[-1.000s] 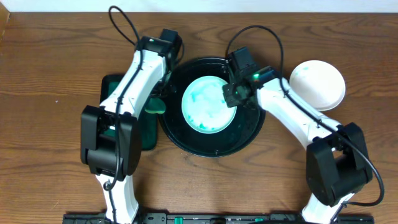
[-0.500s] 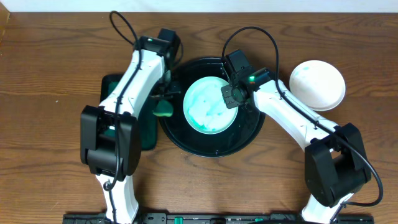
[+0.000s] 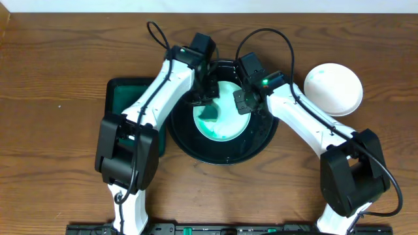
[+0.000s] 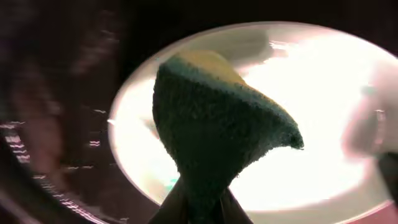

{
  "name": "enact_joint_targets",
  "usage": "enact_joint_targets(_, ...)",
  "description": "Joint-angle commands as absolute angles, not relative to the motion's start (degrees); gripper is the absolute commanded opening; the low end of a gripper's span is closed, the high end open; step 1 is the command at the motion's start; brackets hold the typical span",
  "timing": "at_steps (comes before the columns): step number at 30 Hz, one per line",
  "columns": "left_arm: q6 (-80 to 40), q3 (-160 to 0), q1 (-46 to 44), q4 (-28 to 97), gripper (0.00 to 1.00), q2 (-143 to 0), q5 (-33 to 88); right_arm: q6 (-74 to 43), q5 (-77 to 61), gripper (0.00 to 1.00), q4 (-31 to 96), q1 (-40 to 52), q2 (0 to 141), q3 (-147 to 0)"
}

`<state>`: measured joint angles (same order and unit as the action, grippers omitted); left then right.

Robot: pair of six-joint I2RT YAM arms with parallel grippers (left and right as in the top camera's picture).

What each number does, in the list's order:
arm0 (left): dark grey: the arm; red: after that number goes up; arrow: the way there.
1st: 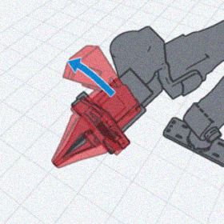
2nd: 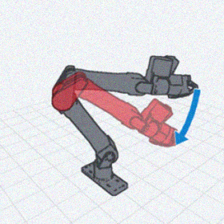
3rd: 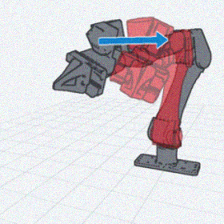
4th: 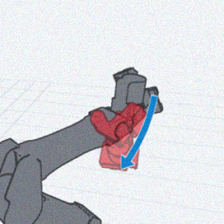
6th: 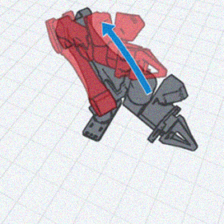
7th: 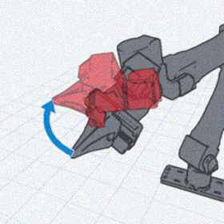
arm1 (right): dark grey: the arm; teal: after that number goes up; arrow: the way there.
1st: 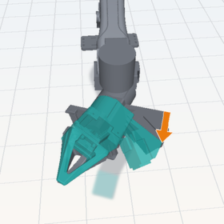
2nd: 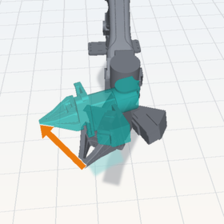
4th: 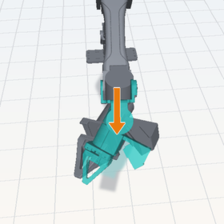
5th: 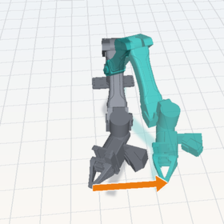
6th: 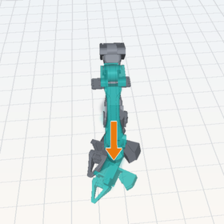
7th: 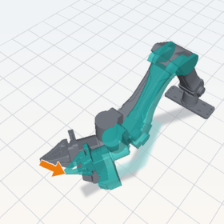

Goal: Clean dirty plates on tray and stack at the side

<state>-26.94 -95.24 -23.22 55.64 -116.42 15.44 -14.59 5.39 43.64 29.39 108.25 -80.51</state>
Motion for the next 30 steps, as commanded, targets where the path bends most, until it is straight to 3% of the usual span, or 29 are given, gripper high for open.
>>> enact_joint_targets(1, -31.81, -94.28, -23.88, 53.82, 0.07, -115.72, 19.05, -23.22, 2.26, 0.01, 44.71, 28.23, 106.83, -81.52)
enact_joint_targets(10, -39.81, -94.28, -25.93, 50.22, 0.07, -115.72, 19.09, -30.17, 0.93, 0.01, 45.43, 28.05, 106.87, -81.52)
enact_joint_targets(30, -43.46, -93.91, -31.0, 46.98, 0.07, -122.17, 21.87, -30.85, -0.51, 0.01, 45.45, 28.05, 106.87, -81.52)
